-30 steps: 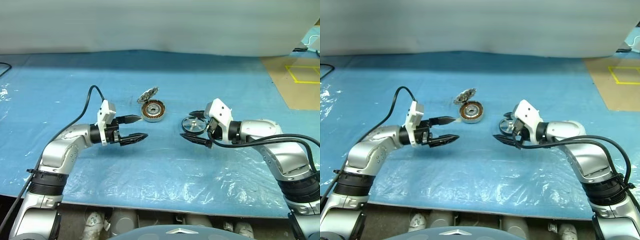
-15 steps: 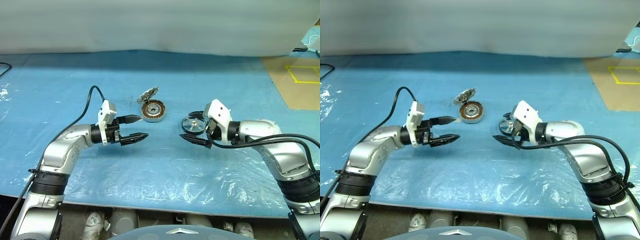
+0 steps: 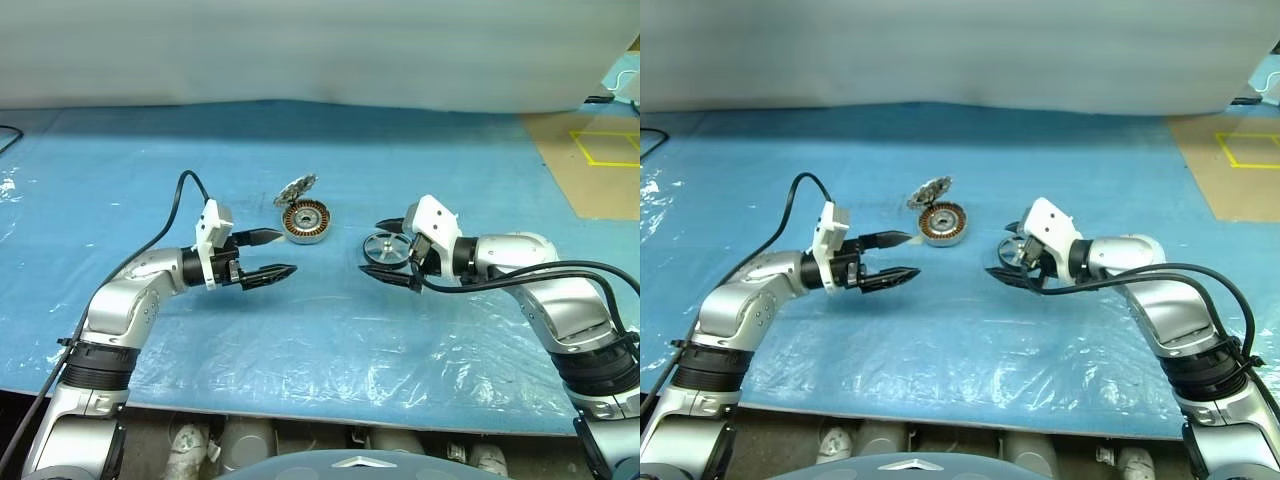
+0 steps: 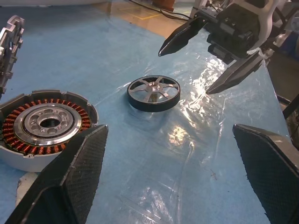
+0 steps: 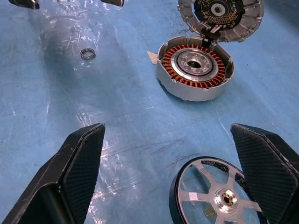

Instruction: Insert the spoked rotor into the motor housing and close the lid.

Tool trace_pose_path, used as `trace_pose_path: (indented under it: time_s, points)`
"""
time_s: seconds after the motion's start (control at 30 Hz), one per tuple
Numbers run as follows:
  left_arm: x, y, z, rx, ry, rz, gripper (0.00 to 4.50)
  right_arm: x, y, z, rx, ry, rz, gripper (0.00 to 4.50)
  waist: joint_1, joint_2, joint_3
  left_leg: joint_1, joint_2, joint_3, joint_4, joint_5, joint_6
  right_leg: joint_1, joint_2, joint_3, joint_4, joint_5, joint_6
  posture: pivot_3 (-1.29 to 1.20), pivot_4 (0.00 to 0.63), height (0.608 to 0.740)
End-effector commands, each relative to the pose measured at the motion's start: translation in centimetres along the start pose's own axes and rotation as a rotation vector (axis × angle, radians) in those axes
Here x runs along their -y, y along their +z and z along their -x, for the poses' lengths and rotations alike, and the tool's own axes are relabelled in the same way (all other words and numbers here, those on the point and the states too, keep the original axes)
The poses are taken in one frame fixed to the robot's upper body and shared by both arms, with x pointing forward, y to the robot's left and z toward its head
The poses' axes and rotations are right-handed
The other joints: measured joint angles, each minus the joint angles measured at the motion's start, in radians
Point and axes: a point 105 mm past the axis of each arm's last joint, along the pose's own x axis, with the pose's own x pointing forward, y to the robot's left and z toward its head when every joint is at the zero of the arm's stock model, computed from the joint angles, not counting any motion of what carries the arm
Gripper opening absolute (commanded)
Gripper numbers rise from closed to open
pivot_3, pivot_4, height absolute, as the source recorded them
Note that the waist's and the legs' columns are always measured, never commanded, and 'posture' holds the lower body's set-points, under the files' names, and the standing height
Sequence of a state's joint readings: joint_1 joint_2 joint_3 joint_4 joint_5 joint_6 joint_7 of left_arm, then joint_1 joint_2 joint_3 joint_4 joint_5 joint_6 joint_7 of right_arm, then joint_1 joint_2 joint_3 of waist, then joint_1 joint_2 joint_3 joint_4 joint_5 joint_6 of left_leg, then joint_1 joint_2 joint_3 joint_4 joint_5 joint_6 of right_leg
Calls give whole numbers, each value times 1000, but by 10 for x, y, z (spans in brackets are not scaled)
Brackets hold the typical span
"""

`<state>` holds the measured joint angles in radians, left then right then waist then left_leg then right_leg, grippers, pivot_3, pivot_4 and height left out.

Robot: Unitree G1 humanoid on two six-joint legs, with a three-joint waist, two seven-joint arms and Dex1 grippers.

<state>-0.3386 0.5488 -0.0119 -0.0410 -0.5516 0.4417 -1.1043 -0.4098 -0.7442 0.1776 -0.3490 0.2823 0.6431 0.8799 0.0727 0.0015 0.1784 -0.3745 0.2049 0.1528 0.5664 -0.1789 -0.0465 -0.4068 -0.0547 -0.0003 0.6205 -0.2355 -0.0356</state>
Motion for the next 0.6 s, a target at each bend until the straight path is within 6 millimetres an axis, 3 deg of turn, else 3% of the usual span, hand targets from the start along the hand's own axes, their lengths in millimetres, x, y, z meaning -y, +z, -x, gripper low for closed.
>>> trace_pose_path:
  time_s: [0.03,0.17,0.27,0.6]
  points:
    - [-12,5,10,-2,66,-55,4486,9,10,-7,-8,-3,112,4496,-2,0,0,0,0,0,0,0,0,0,0,0,1,0,0,0,150,740]
    - [-17,-1,20,-39,99,-71,4486,11,19,-31,-23,72,223,4496,-7,0,0,0,1,0,2,0,0,0,0,0,3,0,0,0,150,740]
    - [-19,-3,24,-50,112,-80,4486,25,12,-51,-111,91,355,4496,-7,0,0,0,1,0,3,0,0,0,0,0,4,0,-1,0,150,740]
    - [-12,-6,23,-16,138,-68,4486,39,46,-96,-104,252,557,4496,-6,0,0,-7,1,-1,6,0,1,-6,0,-3,6,0,-2,0,150,740]
